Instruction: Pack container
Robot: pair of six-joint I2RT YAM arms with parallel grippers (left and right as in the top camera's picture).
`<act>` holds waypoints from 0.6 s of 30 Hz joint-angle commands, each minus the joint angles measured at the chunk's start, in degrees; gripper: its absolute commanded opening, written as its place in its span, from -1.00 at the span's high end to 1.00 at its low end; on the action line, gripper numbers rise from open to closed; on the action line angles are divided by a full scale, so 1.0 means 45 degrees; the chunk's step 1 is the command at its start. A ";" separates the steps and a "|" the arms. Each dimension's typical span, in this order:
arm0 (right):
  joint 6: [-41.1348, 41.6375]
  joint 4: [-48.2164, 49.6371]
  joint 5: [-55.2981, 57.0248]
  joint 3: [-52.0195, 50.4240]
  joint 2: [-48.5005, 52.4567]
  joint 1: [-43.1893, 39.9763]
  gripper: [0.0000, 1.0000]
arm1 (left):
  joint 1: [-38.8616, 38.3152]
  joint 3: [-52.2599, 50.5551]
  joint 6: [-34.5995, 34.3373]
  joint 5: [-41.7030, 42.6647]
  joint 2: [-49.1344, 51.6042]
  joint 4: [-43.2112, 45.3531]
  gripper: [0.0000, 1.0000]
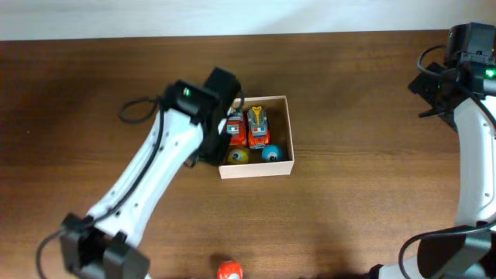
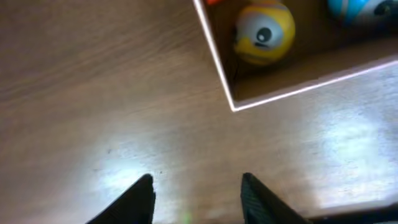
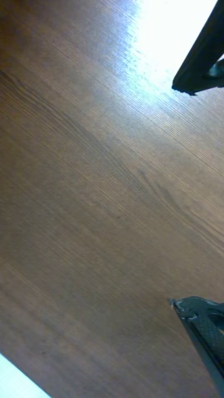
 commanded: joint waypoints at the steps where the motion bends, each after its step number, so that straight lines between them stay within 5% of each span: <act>1: 0.0102 0.0000 0.0024 0.0223 -0.0214 -0.0034 -0.98 | -0.0466 -0.2001 -0.0180 0.0034 -0.1452 0.0806 0.01; 14: 0.0102 0.0000 0.0024 0.0223 -0.0214 -0.0034 -0.97 | -0.1948 -0.6120 -0.2448 0.2055 -0.2773 0.1938 -0.07; 18: 0.0102 0.0000 0.0024 0.0223 -0.0214 -0.0034 -0.97 | -0.2516 -0.6649 -0.3050 0.2637 -0.2773 0.1875 -0.35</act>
